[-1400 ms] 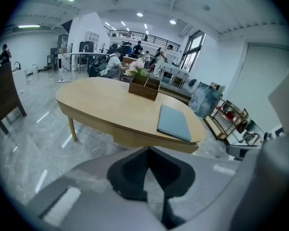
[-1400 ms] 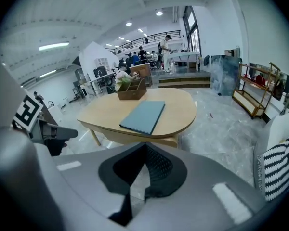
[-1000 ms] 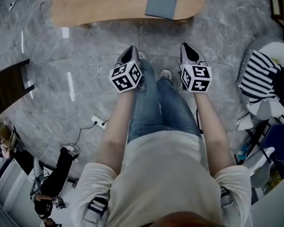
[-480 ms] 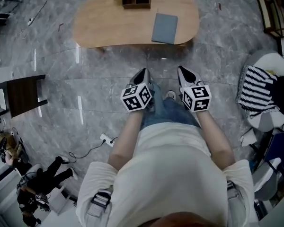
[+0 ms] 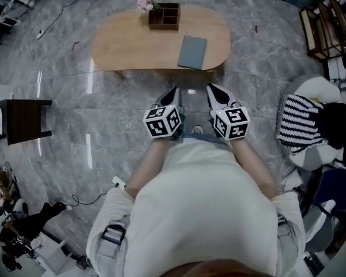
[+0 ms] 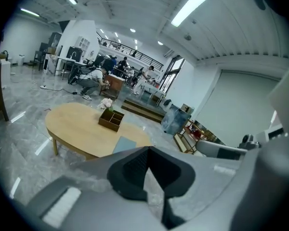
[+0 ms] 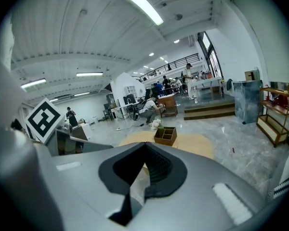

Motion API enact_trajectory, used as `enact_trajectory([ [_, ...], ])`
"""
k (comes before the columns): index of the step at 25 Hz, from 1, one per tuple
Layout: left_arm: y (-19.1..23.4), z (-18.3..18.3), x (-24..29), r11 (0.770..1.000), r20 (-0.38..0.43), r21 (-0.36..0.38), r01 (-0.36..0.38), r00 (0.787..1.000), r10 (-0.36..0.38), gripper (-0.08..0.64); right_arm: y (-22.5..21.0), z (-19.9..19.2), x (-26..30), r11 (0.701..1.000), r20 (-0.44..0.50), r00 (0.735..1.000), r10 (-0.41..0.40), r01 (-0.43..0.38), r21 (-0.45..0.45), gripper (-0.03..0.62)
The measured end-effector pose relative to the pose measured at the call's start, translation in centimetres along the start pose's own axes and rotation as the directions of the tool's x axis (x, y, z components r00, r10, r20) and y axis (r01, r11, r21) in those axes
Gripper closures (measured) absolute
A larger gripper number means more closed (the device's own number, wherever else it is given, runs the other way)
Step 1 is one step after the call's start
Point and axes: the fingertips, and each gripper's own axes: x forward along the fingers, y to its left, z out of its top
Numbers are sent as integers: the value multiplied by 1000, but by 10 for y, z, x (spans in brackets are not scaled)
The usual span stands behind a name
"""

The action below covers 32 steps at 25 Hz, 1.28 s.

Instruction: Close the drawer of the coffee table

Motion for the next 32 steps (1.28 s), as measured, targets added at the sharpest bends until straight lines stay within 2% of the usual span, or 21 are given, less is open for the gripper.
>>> enact_trajectory([
  [7, -22, 23, -13, 998, 44, 50, 40, 998, -43, 558, 10, 29, -20, 1000, 62, 998, 22, -20, -23, 594],
  [15, -37, 29, -22, 989, 65, 138, 53, 996, -62, 558, 9, 35, -28, 999, 89, 996, 20, -16, -42, 594],
  [21, -39, 27, -25, 990, 70, 134, 50, 996, -60, 558, 7, 35, -35, 997, 109, 994, -18, 25, -68, 595],
  [32, -36, 18, -32, 992, 65, 119, 41, 997, -49, 558, 13, 29, -38, 999, 114, 993, 8, -2, -53, 595],
])
